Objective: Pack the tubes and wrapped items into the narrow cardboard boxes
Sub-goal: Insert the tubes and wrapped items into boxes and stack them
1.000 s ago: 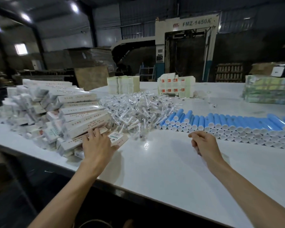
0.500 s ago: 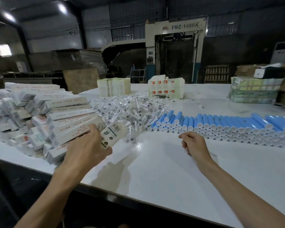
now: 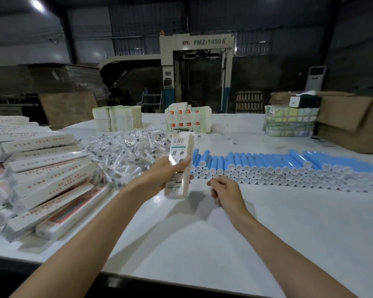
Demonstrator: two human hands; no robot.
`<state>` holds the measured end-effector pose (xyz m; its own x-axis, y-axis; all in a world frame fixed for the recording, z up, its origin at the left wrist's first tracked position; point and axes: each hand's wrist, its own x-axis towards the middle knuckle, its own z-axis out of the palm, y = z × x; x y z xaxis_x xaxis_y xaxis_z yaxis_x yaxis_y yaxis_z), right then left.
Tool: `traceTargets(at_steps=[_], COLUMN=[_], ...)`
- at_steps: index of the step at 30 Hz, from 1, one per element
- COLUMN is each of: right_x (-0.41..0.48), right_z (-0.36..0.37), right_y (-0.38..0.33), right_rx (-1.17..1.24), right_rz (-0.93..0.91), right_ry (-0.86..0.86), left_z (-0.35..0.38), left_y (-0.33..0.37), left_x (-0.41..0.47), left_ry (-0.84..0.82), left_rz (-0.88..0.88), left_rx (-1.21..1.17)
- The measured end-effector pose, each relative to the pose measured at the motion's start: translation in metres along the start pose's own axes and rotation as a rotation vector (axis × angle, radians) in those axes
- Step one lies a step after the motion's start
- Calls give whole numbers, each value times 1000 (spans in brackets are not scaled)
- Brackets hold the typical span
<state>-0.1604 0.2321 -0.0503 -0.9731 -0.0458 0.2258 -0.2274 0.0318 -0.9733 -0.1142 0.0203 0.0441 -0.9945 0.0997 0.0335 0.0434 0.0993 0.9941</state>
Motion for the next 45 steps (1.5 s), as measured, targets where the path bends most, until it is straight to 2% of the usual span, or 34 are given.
traceTargets(at_steps=[2, 4, 10, 14, 20, 25, 30, 33, 38, 45], right_x=[-1, -2, 18, 69, 134, 157, 162, 158, 116, 38], right_z=[0, 0, 0, 12, 38, 48, 52, 48, 25, -31], right_y=[-1, -2, -14, -40, -54, -47, -42, -45, -62, -63], right_rx=[-20, -53, -398, -630, -981, -1081, -1137, -970, -225, 322], right_rz=[-13, -19, -104, -157, -40, 96, 94, 108, 75, -81], right_ry=[2, 4, 70, 161, 99, -6, 0, 45, 211, 158], left_z=[5, 5, -18, -28, -34, -29, -26, -24, -18, -2], left_y=[-11, -24, -51, -51, -55, -53, -53, -53, -52, -45], left_x=[18, 29, 36, 36, 30, 29, 28, 27, 26, 18], left_ry=[49, 148, 230, 338, 344, 298, 231, 180, 123, 12], left_rz=[-80, -75, 81, 76, 69, 66, 68, 86, 124, 102], left_rx=[-204, -298, -266, -280, -293, -279, -272, -266, -230, -117])
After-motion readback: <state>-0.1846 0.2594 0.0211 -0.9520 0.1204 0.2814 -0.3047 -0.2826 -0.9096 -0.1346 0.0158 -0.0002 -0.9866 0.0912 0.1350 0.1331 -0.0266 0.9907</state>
